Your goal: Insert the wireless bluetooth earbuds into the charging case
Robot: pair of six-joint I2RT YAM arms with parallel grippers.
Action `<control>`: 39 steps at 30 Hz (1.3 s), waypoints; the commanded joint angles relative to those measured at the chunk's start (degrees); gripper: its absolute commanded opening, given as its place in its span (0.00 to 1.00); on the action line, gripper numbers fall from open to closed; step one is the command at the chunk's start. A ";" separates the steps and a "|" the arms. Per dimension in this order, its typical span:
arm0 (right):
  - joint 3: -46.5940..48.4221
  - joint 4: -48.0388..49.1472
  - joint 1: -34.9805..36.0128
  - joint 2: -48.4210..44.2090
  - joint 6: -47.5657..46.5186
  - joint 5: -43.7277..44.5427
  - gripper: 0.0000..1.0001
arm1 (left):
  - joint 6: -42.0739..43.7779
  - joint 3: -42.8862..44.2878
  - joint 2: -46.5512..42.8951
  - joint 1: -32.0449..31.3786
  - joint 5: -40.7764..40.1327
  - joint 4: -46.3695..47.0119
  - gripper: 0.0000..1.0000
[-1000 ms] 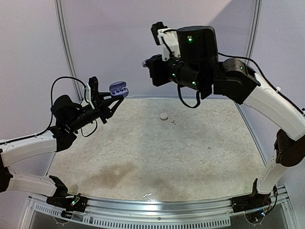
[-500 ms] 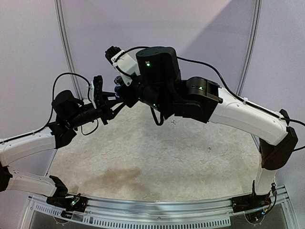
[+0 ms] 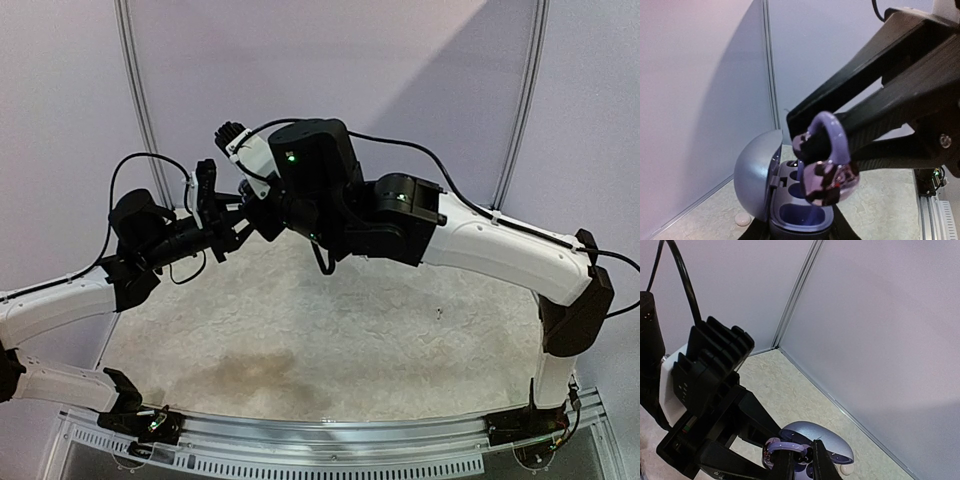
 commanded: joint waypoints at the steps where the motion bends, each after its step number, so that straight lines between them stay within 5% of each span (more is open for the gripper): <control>1: -0.44 0.67 -0.53 1.52 0.33 0.28 0.00 | 0.05 0.16 -1.03 -0.97 -0.20 1.34 0.00; 39: -0.81 -3.22 -1.91 0.90 2.44 2.21 0.00 | 0.07 -1.53 -2.04 -0.91 -1.79 2.97 0.00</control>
